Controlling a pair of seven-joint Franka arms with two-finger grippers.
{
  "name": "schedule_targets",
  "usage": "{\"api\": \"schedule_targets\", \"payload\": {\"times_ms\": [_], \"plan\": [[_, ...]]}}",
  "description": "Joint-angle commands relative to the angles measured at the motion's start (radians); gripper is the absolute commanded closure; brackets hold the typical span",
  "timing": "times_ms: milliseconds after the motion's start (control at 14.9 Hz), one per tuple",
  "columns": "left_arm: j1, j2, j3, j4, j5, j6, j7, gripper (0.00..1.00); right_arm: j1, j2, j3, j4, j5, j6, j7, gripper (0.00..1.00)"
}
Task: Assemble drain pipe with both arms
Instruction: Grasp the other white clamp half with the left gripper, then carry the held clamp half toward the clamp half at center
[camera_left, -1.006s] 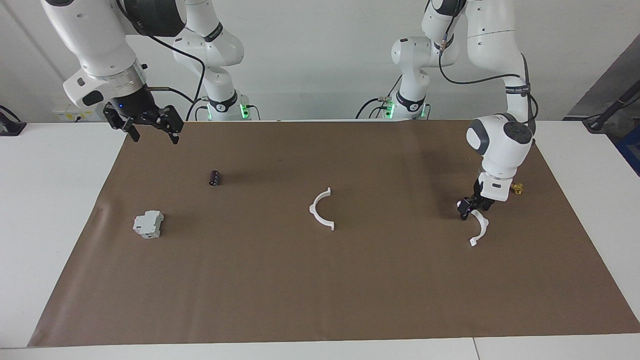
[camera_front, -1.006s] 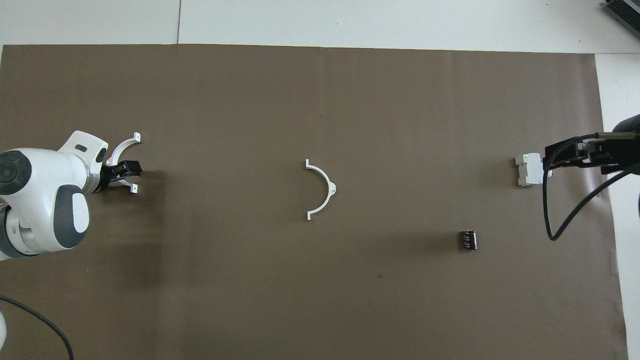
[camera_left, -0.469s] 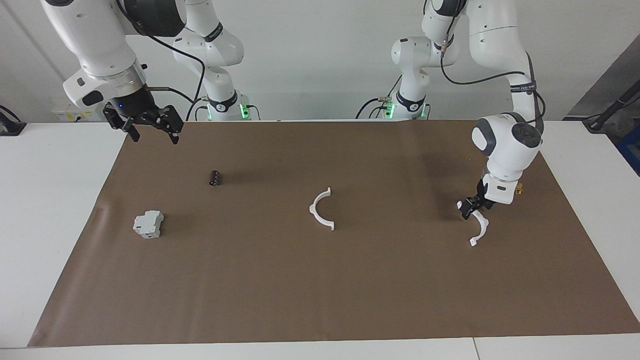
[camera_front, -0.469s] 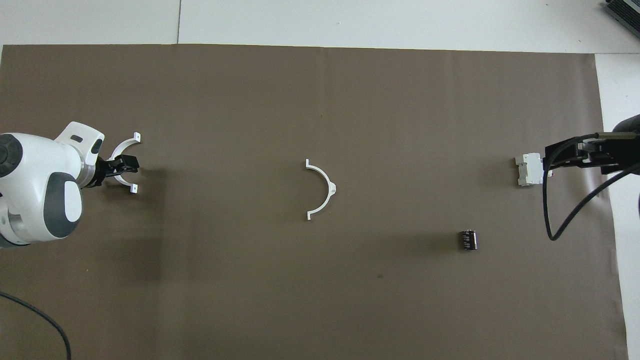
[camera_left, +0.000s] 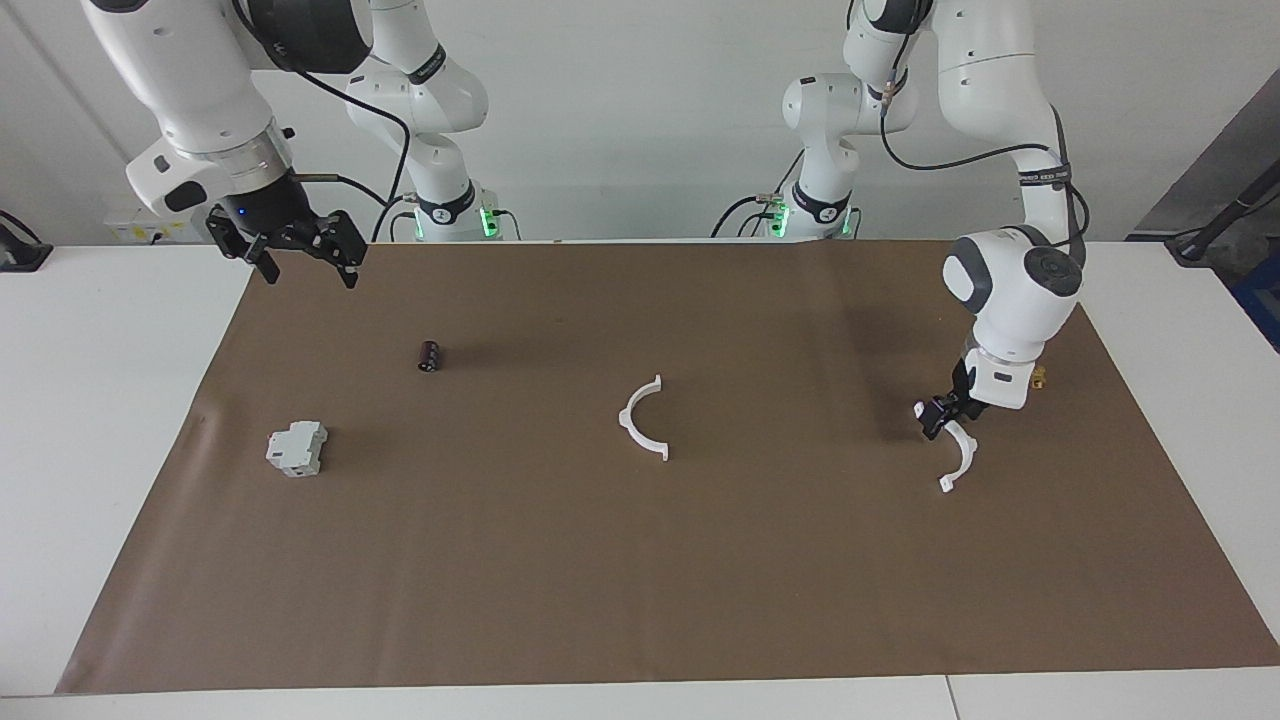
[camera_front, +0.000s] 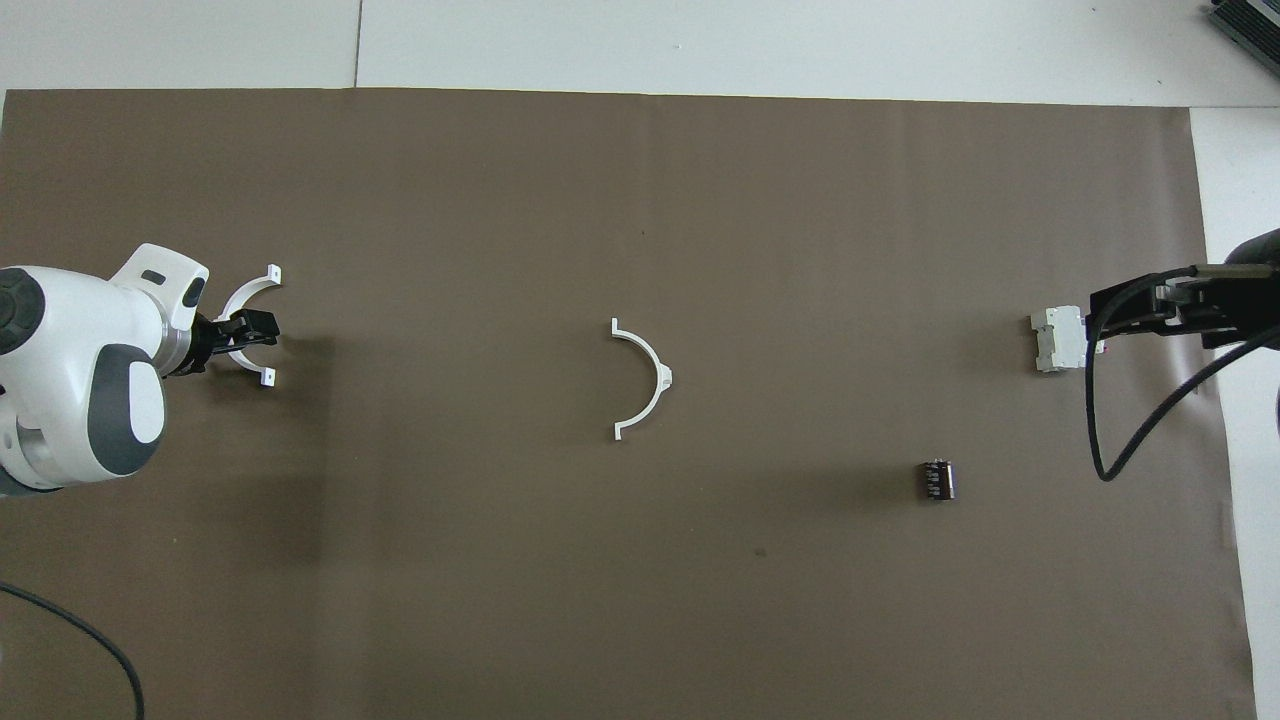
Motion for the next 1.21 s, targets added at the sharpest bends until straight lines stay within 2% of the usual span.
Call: {"api": "schedule_targets", "payload": {"times_ms": [0,469,670,804,1006,1140], "plan": [[-0.018,0.013,0.007,0.014,-0.018,-0.006,-0.030,1.00,-0.009,0.003,0.003,0.010,0.002,-0.017,-0.017,0.00],[-0.024,0.013,-0.005,0.021,-0.018,-0.017,-0.028,1.00,-0.009,0.003,0.003,0.010,0.002,-0.017,-0.017,0.00],[-0.092,0.011,-0.005,0.066,-0.018,-0.051,-0.034,1.00,-0.009,0.003,0.003,0.010,0.002,-0.017,-0.017,0.00],[-0.155,0.013,-0.005,0.104,-0.020,-0.098,-0.141,1.00,-0.009,0.003,0.003,0.010,0.002,-0.017,-0.017,0.00],[-0.285,0.013,-0.004,0.121,-0.020,-0.094,-0.388,1.00,-0.009,0.003,0.003,0.010,0.002,-0.017,-0.017,0.00],[-0.352,0.014,-0.004,0.122,-0.020,-0.088,-0.470,1.00,-0.009,0.003,0.003,0.011,0.002,-0.017,-0.017,0.00]]}}
